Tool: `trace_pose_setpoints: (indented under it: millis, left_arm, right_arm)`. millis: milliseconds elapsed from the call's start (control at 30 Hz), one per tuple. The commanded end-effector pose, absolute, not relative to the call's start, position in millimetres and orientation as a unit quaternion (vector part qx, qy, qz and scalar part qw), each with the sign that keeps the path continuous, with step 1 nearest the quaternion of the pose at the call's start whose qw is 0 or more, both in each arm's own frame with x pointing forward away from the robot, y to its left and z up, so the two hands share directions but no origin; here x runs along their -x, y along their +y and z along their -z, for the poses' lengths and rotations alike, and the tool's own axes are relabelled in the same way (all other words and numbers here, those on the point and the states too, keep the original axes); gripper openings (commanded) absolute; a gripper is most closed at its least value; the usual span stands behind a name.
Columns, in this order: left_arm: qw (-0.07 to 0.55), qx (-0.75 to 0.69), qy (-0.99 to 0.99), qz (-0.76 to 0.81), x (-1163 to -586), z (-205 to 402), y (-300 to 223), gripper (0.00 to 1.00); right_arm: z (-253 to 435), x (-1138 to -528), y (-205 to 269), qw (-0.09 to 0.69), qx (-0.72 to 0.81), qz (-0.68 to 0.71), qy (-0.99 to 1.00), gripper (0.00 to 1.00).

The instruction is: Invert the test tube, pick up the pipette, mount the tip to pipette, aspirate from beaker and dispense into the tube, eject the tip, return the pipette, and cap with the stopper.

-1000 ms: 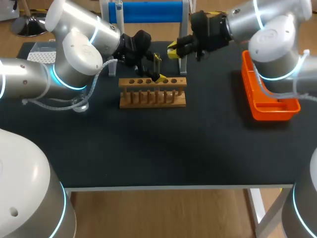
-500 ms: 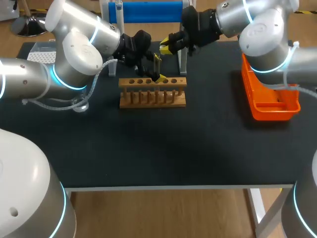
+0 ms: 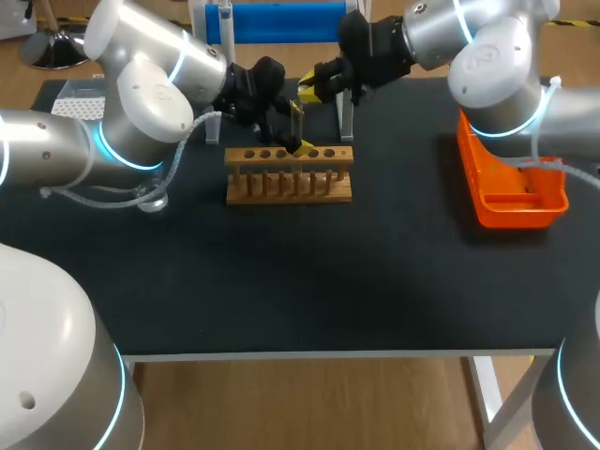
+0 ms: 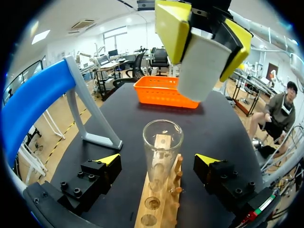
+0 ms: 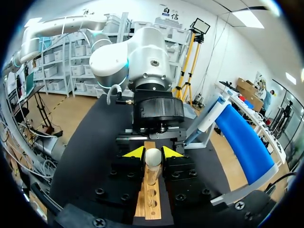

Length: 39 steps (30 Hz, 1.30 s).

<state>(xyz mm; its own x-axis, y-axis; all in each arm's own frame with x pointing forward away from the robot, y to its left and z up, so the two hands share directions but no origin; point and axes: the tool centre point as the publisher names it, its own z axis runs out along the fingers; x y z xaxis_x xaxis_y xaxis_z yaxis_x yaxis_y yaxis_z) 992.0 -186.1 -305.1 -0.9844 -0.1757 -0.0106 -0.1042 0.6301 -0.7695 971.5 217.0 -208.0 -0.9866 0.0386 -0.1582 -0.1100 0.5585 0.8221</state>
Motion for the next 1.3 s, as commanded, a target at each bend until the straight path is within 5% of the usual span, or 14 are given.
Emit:
trace_pose_setpoints:
  millis: [33, 1300]
  left_arm:
    - [0.046, 0.081, 0.903, 0.419, -989, 302, -183, 1.00]
    - [0.048, 0.083, 0.903, 0.418, -988, 301, -181, 1.00]
  right_arm:
    - [208, -972, 217, 0.077, 0.021, -0.467, 0.881, 0.00]
    - [220, -983, 229, 0.066, 0.009, -0.459, 0.886, 0.00]
